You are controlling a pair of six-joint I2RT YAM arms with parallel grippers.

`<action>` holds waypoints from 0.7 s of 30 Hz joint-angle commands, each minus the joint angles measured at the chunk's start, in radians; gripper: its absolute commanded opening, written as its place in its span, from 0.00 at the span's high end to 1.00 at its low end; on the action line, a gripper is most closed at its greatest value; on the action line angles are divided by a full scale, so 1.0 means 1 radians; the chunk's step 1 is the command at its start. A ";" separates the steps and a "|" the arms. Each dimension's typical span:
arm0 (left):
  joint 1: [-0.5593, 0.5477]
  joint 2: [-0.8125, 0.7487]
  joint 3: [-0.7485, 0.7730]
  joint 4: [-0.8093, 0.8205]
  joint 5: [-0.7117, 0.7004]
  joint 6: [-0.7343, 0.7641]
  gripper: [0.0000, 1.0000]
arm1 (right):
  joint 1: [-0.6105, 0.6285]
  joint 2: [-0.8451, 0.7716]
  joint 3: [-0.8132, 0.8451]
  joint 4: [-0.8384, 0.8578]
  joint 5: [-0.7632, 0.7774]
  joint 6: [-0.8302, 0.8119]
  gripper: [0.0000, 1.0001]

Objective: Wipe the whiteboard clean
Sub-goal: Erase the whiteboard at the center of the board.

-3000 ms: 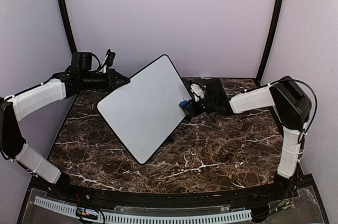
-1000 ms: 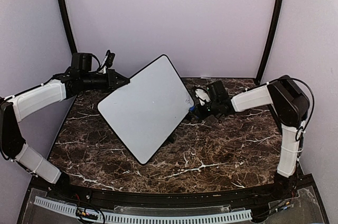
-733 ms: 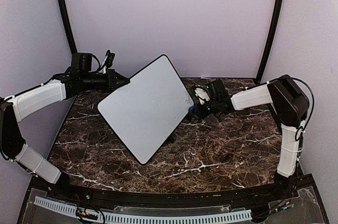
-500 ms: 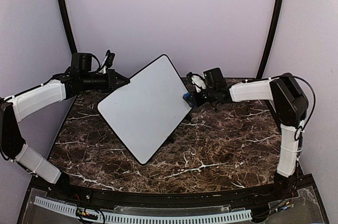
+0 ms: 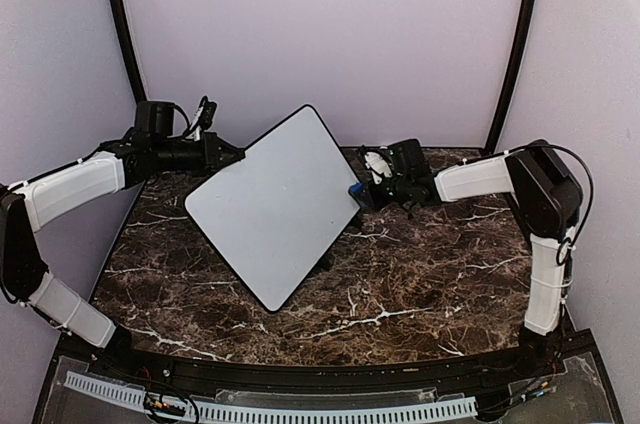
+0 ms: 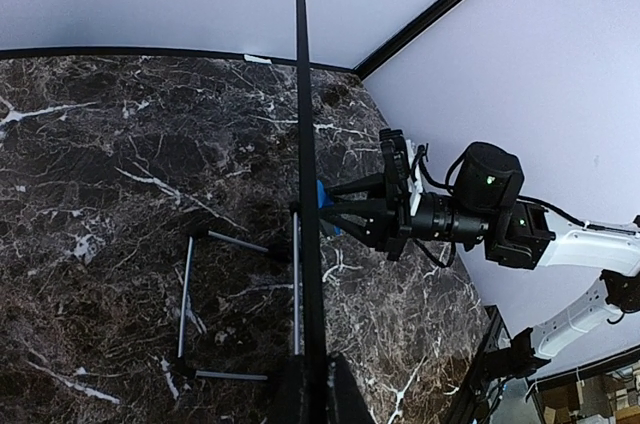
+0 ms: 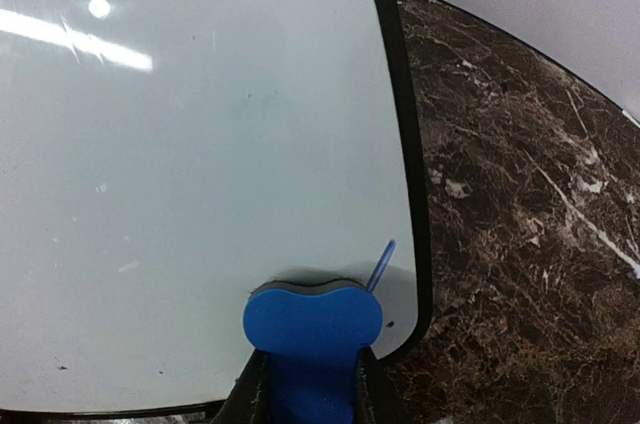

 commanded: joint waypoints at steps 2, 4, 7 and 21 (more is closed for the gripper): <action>-0.037 -0.032 -0.015 0.023 0.188 0.055 1.00 | 0.015 0.013 -0.105 -0.010 -0.002 -0.008 0.80; -0.037 -0.033 -0.016 0.026 0.189 0.053 1.00 | 0.015 0.011 -0.102 -0.013 0.002 -0.010 0.80; -0.037 -0.032 -0.017 0.027 0.189 0.052 1.00 | 0.015 0.006 -0.064 -0.025 -0.018 -0.016 0.80; -0.037 -0.037 -0.016 0.021 0.183 0.058 1.00 | 0.013 0.071 0.179 -0.102 0.013 -0.024 0.80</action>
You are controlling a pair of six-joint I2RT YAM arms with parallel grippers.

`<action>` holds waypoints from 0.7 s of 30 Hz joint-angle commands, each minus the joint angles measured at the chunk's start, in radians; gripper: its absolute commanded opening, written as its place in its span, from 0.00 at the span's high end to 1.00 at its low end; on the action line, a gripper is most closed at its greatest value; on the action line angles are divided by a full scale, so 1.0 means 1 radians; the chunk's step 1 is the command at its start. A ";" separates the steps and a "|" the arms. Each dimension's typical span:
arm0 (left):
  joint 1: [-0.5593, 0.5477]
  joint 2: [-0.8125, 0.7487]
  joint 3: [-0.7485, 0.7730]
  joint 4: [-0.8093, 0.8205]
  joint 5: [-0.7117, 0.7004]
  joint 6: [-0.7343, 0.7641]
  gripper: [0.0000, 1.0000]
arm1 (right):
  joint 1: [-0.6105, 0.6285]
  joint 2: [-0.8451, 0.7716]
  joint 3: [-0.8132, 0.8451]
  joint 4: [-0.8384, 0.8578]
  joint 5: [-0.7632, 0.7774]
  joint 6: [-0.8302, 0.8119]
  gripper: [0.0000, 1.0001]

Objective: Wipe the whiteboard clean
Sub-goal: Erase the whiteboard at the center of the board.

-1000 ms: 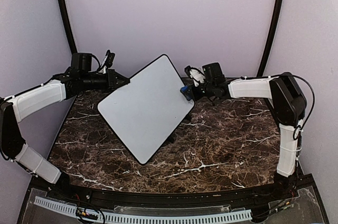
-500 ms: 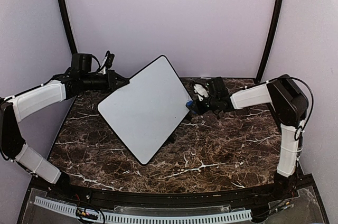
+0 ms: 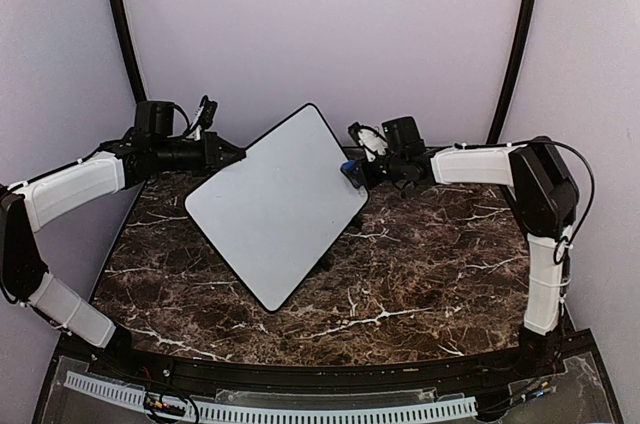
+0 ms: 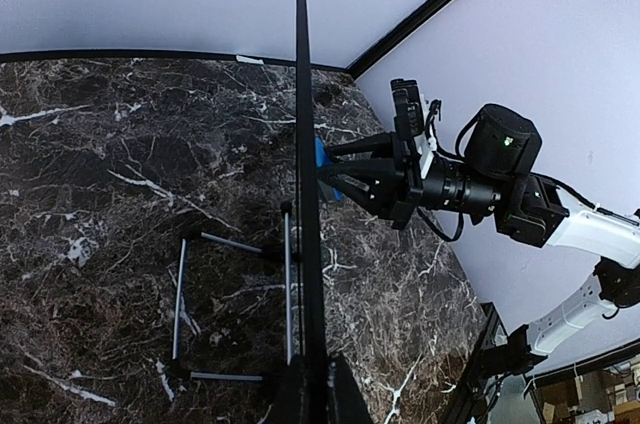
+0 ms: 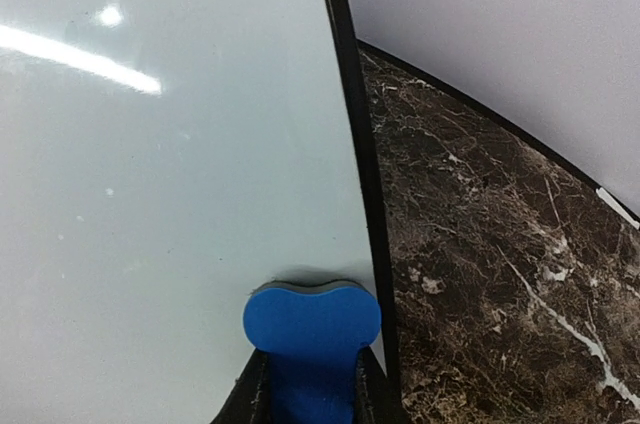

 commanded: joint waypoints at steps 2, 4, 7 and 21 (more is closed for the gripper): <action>-0.038 -0.037 -0.016 0.013 0.169 0.056 1.00 | 0.007 0.062 -0.024 0.007 0.009 -0.011 0.80; -0.038 -0.036 -0.015 0.013 0.170 0.056 1.00 | -0.001 0.063 -0.077 0.030 0.008 -0.005 0.80; -0.038 -0.034 -0.015 0.016 0.172 0.054 1.00 | -0.023 0.057 -0.175 0.062 0.001 0.006 0.80; -0.038 -0.031 -0.018 0.021 0.175 0.050 1.00 | -0.036 0.032 -0.239 0.106 -0.071 0.029 0.80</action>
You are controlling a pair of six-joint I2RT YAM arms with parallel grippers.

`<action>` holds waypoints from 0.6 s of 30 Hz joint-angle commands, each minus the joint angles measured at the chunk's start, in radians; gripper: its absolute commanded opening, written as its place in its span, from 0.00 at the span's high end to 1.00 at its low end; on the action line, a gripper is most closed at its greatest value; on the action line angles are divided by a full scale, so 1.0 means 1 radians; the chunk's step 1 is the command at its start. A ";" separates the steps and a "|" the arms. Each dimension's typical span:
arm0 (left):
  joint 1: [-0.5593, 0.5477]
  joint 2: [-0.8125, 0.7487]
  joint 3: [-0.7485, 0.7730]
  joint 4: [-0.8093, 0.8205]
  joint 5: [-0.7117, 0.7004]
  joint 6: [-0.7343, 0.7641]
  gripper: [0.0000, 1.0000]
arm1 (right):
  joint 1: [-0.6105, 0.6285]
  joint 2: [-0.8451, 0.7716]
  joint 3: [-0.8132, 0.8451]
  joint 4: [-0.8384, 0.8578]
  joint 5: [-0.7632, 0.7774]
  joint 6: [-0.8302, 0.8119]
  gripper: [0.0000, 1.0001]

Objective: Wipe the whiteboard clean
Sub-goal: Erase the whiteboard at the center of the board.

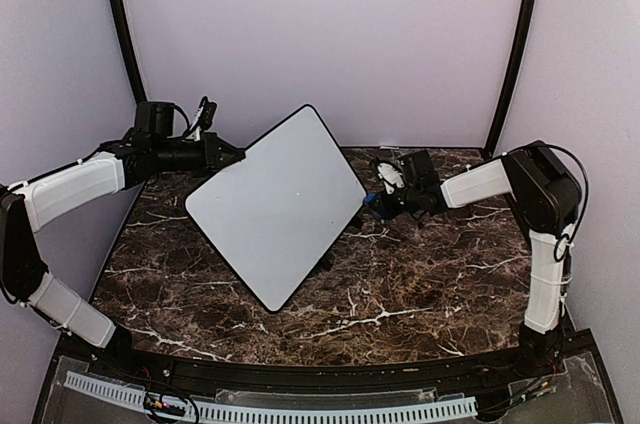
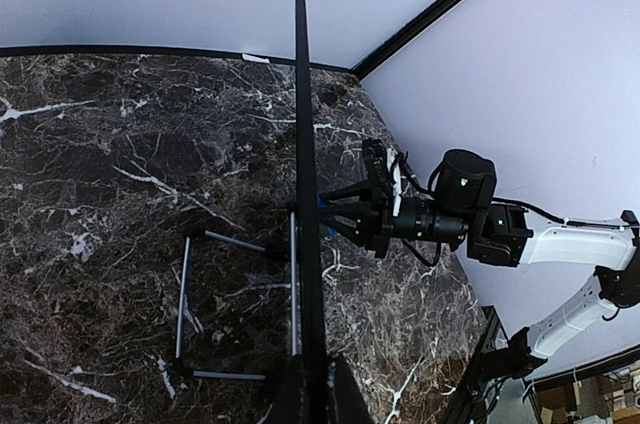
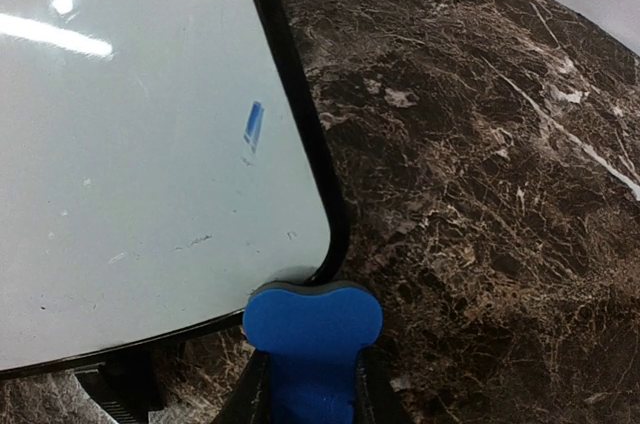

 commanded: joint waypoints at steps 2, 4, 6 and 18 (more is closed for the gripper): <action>-0.038 -0.029 -0.014 0.025 0.187 0.060 1.00 | 0.042 0.016 0.072 -0.052 -0.073 0.006 0.80; -0.038 -0.029 -0.014 0.025 0.187 0.060 1.00 | 0.051 0.022 0.123 -0.070 -0.071 -0.004 0.80; -0.038 -0.031 -0.015 0.025 0.188 0.059 1.00 | 0.057 0.038 0.194 -0.098 -0.064 -0.007 0.80; -0.038 -0.034 -0.015 0.022 0.185 0.063 1.00 | 0.057 0.077 0.271 -0.108 -0.030 0.018 0.80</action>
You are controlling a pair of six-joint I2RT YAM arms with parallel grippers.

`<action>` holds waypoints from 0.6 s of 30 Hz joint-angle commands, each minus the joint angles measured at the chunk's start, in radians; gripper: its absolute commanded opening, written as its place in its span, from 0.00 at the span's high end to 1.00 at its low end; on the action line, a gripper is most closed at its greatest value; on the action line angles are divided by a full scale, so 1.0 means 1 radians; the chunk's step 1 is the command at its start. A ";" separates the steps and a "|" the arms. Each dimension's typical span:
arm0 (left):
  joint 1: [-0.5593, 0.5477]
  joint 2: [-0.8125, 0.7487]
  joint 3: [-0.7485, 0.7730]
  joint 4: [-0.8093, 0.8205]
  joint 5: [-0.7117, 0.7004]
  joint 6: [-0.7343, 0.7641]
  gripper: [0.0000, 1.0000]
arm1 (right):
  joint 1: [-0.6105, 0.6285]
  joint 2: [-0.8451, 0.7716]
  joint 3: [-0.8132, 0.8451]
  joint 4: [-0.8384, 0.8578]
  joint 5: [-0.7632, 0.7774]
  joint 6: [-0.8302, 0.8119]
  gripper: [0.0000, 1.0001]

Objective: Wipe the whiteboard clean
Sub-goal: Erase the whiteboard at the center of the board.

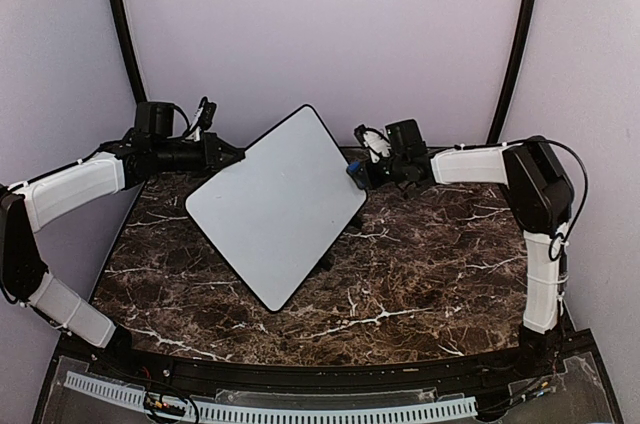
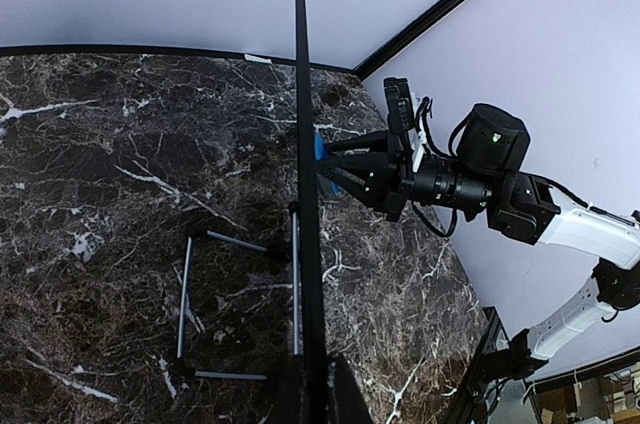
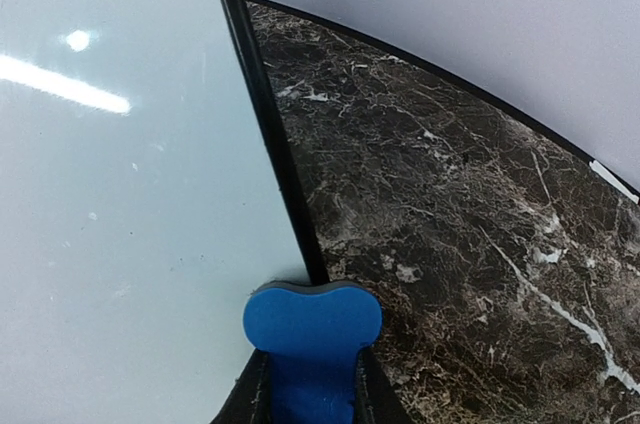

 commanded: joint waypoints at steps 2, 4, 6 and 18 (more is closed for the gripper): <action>-0.038 -0.033 -0.015 0.022 0.189 0.064 1.00 | 0.025 0.029 -0.072 0.040 -0.043 0.009 0.80; -0.038 -0.035 -0.014 0.022 0.188 0.064 1.00 | 0.025 0.013 -0.142 0.048 -0.058 -0.001 0.80; -0.038 -0.035 -0.014 0.023 0.190 0.062 1.00 | 0.025 -0.005 -0.207 0.059 -0.059 -0.004 0.80; -0.038 -0.038 -0.015 0.028 0.192 0.058 1.00 | 0.025 -0.050 -0.327 0.107 -0.059 0.006 0.80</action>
